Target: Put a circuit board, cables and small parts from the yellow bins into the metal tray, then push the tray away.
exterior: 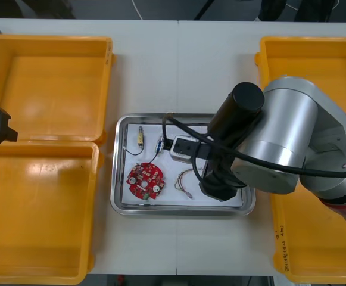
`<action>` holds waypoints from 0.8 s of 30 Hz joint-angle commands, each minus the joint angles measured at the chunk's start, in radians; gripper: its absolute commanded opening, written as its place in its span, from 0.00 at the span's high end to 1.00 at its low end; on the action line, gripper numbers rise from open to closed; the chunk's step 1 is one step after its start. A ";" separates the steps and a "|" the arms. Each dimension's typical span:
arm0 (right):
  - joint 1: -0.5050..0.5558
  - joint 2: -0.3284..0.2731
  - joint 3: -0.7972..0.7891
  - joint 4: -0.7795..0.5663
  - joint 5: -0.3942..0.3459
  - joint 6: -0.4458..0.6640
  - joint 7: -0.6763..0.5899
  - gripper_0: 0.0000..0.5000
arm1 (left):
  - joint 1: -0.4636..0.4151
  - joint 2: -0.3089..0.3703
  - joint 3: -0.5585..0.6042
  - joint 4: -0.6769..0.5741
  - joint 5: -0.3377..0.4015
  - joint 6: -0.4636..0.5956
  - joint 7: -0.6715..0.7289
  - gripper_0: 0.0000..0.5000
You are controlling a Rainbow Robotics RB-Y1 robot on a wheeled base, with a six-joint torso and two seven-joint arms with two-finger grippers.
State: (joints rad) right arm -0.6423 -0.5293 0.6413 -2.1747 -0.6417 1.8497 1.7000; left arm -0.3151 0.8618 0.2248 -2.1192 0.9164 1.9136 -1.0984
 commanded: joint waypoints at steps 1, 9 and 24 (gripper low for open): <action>-0.037 0.014 0.078 -0.007 0.033 -0.041 0.102 0.00 | 0.039 0.048 0.041 -0.030 0.010 0.006 -0.107 0.00; -0.046 0.017 0.207 -0.007 0.073 -0.102 0.113 0.00 | 0.057 0.046 0.041 -0.028 0.010 0.006 -0.109 0.00; -0.045 0.101 0.382 0.105 0.201 -0.147 0.084 0.00 | 0.062 0.032 0.041 -0.030 0.004 0.006 -0.107 0.00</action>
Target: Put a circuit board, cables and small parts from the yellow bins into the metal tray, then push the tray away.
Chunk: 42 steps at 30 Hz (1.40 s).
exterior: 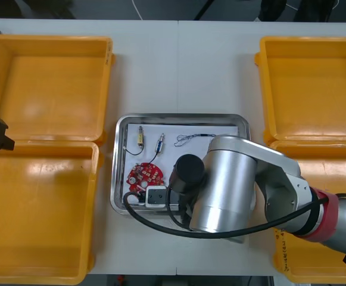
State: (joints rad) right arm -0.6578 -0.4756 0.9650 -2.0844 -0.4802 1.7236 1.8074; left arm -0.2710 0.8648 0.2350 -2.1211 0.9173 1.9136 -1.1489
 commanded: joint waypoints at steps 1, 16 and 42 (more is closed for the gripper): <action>-0.029 0.055 0.061 0.027 0.045 -0.024 -0.026 0.00 | 0.018 0.030 0.030 -0.028 0.003 0.006 -0.057 0.00; -0.028 0.080 0.112 0.066 0.083 -0.025 -0.048 0.00 | 0.018 0.030 0.030 -0.028 0.003 0.006 -0.057 0.00; -0.029 0.084 0.126 0.107 0.114 -0.085 -0.062 0.89 | 0.018 0.030 0.030 -0.028 0.003 0.006 -0.057 0.00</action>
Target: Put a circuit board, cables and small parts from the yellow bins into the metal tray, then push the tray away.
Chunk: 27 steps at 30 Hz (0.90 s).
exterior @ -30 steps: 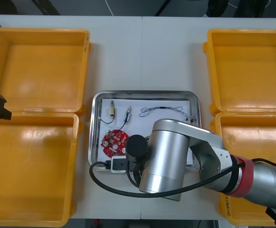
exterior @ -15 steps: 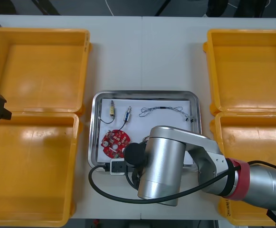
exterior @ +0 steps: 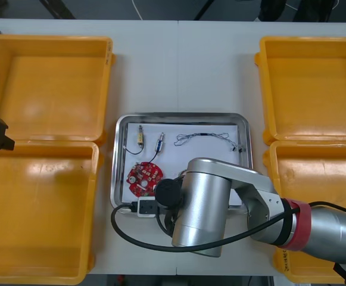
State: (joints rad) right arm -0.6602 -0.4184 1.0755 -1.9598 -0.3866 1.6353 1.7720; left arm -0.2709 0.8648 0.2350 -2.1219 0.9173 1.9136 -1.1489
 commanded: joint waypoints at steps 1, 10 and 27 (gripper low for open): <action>-0.029 0.027 0.015 -0.018 0.026 0.000 -0.026 0.94 | 0.018 0.030 0.030 -0.027 0.003 0.006 -0.057 0.00; -0.061 0.000 0.015 -0.019 0.031 -0.009 -0.026 1.00 | 0.018 0.030 0.030 -0.027 0.003 0.006 -0.057 0.00; -0.179 -0.092 0.015 0.005 0.031 -0.078 -0.019 1.00 | 0.018 0.030 0.030 -0.027 0.003 0.006 -0.057 0.00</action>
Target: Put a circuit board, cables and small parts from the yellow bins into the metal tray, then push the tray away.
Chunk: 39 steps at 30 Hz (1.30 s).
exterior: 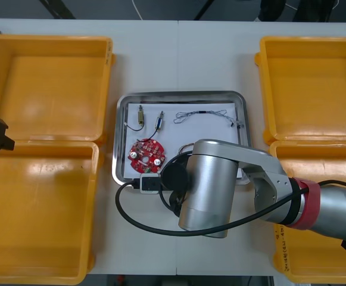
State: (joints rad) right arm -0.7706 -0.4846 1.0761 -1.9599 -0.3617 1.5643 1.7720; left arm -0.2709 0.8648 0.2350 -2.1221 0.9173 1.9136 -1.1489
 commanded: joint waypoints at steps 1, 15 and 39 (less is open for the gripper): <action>-0.068 -0.026 0.015 0.006 0.006 -0.007 -0.019 1.00 | 0.018 0.030 0.030 -0.027 0.003 0.006 -0.057 0.00; -0.213 0.026 0.015 0.162 -0.017 -0.009 -0.017 1.00 | 0.018 0.030 0.030 -0.027 0.003 0.006 -0.057 0.00; -0.325 0.041 0.016 0.323 -0.031 -0.132 -0.003 1.00 | 0.018 0.030 0.030 -0.027 0.003 0.006 -0.057 0.00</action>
State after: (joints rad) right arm -1.0291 -0.4647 1.0768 -1.6512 -0.3862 1.4550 1.7722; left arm -0.2709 0.8648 0.2350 -2.1225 0.9173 1.9136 -1.1489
